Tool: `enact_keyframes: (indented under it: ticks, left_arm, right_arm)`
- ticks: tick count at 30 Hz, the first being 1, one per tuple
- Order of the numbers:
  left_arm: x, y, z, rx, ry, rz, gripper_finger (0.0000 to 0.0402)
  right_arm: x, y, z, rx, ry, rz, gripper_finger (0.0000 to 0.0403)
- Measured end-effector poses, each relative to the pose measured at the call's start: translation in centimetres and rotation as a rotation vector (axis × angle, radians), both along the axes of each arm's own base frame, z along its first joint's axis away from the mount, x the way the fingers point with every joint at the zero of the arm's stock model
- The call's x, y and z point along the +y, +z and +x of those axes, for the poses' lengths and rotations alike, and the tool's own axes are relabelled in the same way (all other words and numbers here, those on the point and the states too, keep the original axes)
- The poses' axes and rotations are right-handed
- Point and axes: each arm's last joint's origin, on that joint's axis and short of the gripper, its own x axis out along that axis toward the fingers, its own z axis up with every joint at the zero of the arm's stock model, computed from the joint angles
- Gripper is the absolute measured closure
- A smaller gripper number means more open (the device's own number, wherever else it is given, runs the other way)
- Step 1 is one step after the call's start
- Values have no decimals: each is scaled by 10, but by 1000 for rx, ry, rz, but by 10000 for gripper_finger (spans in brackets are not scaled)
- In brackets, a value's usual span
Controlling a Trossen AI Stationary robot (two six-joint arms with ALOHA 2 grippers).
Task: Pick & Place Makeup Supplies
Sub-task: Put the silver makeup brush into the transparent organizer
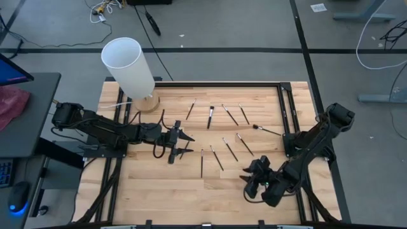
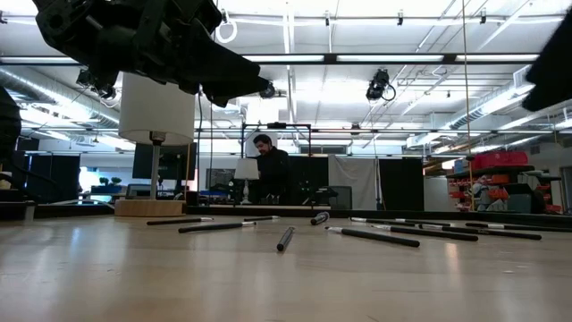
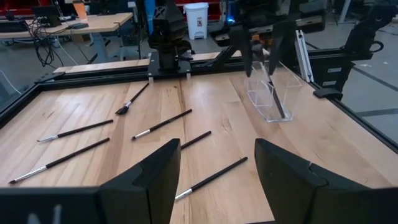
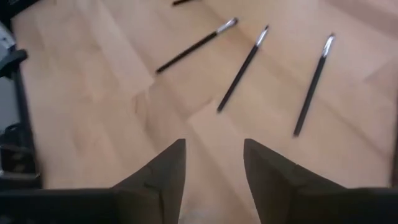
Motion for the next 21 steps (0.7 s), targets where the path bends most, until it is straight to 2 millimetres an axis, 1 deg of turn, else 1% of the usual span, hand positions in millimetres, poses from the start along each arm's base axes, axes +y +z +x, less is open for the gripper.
enact_keyframes:
  ticks: [4,13,18,21]
  left_arm:
    - [0,0,0,0,0,0,191]
    - [0,0,0,1,0,0,191]
    - [0,0,0,1,0,0,191]
    - [0,0,0,1,0,0,191]
  right_arm:
    - [-10,1,13,-7,-11,-27,240]
    - [-23,9,38,-58,87,-127,241]
    - [-26,21,52,-159,158,-186,241]
    - [-29,32,65,-243,229,-283,241]
